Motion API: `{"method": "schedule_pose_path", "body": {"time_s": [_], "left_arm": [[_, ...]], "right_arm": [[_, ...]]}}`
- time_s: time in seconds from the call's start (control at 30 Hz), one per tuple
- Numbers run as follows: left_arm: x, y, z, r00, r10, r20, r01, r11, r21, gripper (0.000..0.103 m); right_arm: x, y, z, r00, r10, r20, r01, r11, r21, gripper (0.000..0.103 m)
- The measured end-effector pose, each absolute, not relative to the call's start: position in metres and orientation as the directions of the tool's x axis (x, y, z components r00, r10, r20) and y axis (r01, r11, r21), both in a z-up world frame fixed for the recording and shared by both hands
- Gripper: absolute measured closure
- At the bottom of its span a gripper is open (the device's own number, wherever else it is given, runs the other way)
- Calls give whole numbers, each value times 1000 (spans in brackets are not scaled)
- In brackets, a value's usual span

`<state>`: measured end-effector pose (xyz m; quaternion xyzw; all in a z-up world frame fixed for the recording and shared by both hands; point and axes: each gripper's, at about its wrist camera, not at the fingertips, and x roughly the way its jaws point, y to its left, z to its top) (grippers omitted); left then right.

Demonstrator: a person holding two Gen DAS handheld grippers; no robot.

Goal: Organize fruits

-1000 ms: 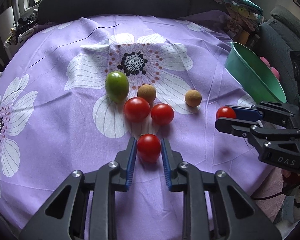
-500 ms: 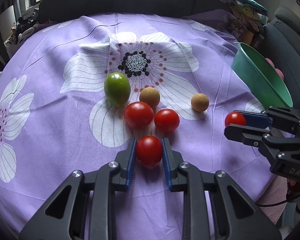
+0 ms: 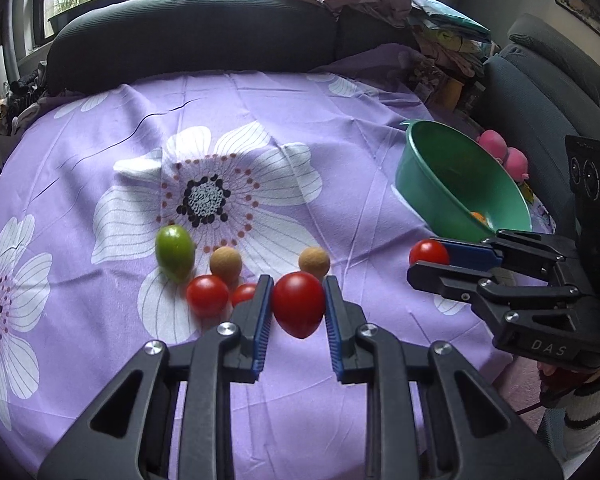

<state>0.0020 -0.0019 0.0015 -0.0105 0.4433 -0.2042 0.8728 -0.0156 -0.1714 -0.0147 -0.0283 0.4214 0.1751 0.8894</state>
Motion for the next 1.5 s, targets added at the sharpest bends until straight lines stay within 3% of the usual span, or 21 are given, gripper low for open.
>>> {"method": "schedule_pose_path", "body": {"time_s": [0.63, 1.33, 1.43, 1.5], "left_arm": [[42, -121, 39, 509, -494, -705, 560, 812, -165, 78], [56, -187, 8, 415, -458, -787, 631, 767, -113, 77], [54, -184, 11, 424, -459, -781, 627, 771, -113, 65], [52, -182, 14, 441, -455, -774, 622, 776, -102, 49]], "right_arm": [[-29, -273, 31, 735, 132, -665, -102, 991, 84, 73], [-29, -315, 11, 692, 66, -719, 10, 995, 101, 73], [-29, -317, 11, 690, 73, -720, 16, 993, 116, 73], [-31, -316, 13, 693, 68, -718, 17, 994, 111, 73]]}}
